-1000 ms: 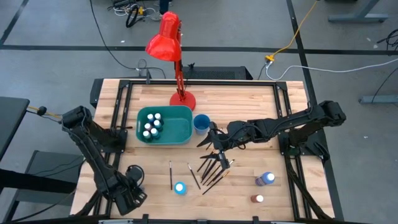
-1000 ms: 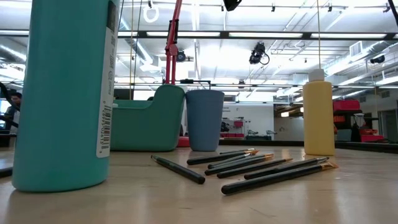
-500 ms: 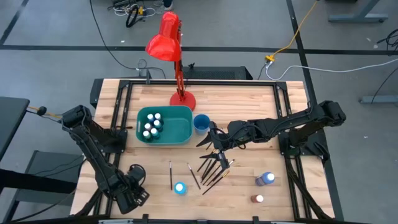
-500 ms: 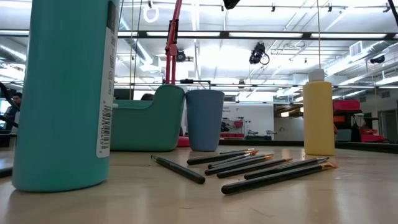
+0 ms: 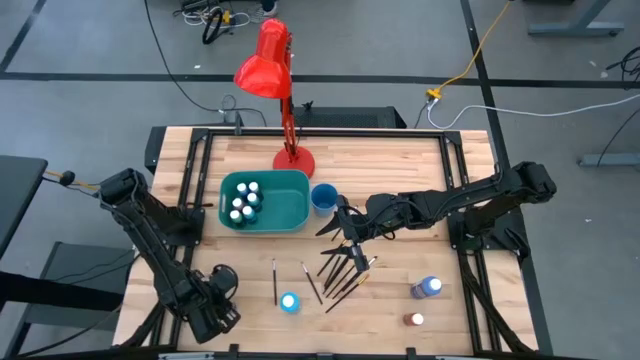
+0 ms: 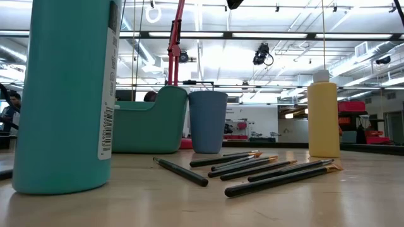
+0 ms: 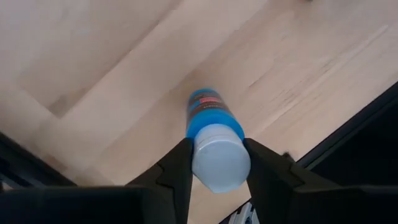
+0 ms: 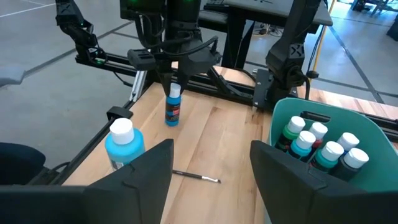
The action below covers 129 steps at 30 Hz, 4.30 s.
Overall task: Pick & Place Paint Supplies
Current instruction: Put the light blue paint bottle into the green bin, then put the red orange paint bottle into the green bin
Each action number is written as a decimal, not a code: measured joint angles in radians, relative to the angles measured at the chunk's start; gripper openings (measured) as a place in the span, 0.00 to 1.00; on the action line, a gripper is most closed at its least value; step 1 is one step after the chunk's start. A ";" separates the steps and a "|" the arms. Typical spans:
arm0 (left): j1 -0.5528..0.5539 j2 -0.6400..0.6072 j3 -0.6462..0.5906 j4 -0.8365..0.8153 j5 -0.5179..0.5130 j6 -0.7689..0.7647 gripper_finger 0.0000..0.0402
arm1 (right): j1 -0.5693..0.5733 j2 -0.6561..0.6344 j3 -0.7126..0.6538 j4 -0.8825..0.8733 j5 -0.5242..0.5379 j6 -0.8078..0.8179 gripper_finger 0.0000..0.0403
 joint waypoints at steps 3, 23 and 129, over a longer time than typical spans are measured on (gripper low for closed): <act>0.061 -0.034 0.000 -0.011 -0.009 0.093 0.32 | 0.000 0.000 0.000 0.000 0.000 0.000 0.56; 0.743 -0.214 0.115 -0.281 -0.093 1.107 0.32 | 0.000 0.000 0.000 -0.001 0.000 0.000 0.56; 0.486 -0.131 0.201 0.148 -0.601 1.445 0.29 | 0.002 -0.002 -0.001 -0.076 -0.020 0.319 0.56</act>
